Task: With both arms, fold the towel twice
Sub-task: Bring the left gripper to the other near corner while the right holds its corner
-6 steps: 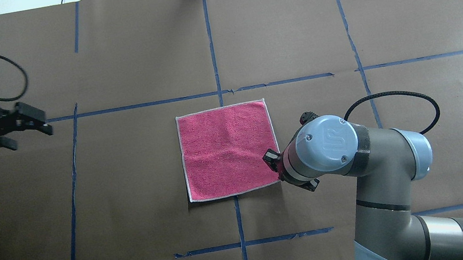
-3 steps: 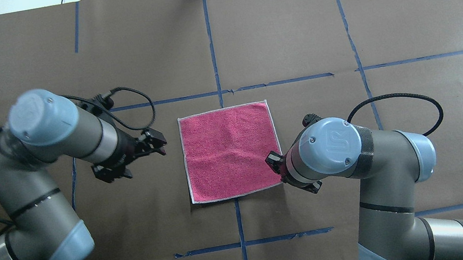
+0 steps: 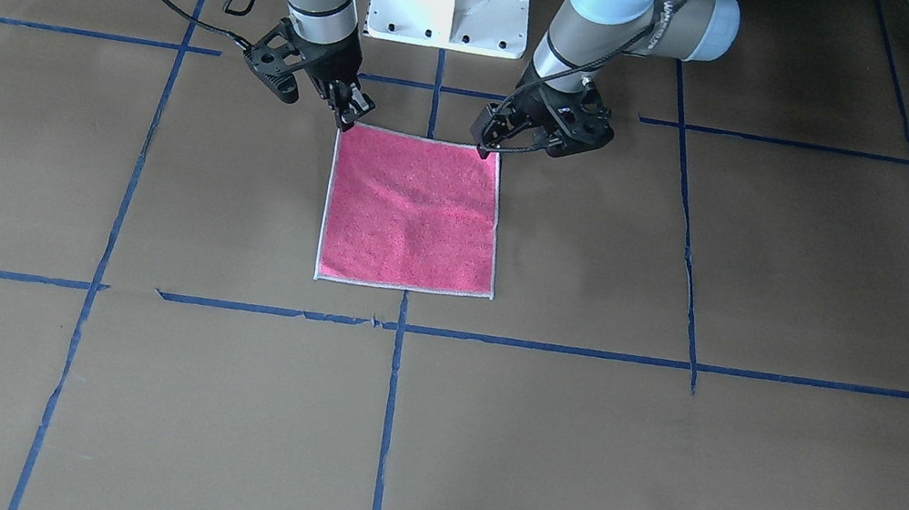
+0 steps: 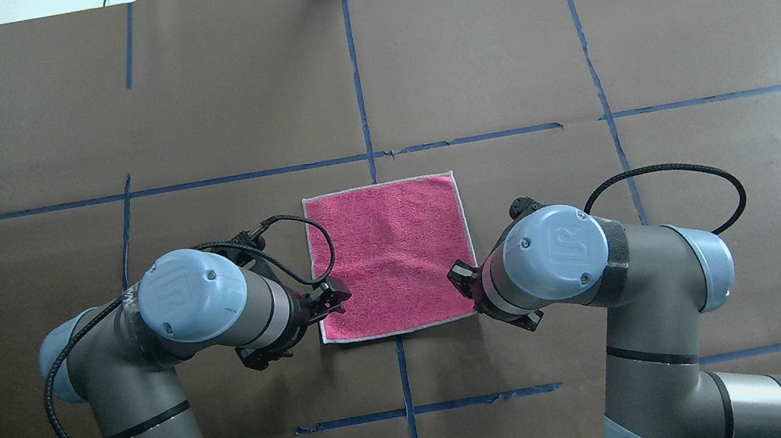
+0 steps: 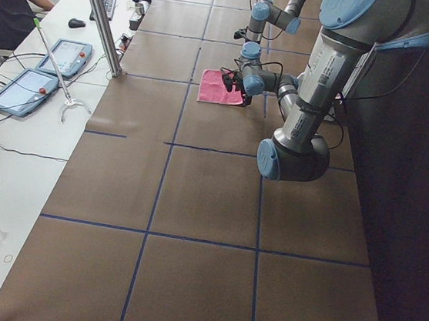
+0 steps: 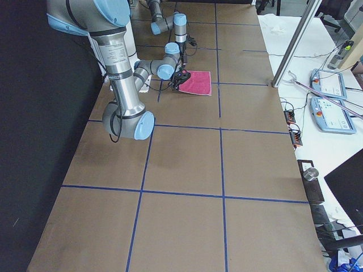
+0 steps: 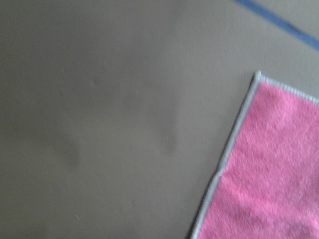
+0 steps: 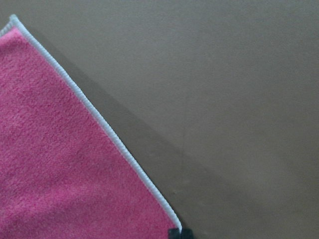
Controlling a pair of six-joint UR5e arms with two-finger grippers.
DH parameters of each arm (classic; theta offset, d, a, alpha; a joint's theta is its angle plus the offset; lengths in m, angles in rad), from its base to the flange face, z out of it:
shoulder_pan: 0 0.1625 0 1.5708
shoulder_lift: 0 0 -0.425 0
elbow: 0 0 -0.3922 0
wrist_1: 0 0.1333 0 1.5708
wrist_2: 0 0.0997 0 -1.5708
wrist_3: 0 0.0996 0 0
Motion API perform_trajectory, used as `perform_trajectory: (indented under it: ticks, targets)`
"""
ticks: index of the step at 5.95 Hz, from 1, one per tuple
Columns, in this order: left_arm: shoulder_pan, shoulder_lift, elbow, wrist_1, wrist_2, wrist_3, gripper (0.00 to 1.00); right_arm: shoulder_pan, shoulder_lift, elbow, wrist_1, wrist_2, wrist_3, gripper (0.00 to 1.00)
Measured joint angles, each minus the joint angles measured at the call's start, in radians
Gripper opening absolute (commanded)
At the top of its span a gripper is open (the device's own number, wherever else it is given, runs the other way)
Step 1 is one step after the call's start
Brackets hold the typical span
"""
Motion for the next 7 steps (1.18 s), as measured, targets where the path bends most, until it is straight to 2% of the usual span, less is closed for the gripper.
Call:
perform_trajectory:
  ticks: [2, 7]
  targets:
    - [0.011, -0.022, 0.033, -0.002, 0.014, -0.013, 0.88, -0.001, 0.000, 0.000, 0.000, 0.000, 0.000, 0.04]
    - [0.015, -0.032, 0.056, -0.002, 0.015, -0.015, 0.70, -0.001, 0.001, -0.001, 0.000, -0.002, 0.000, 0.04]
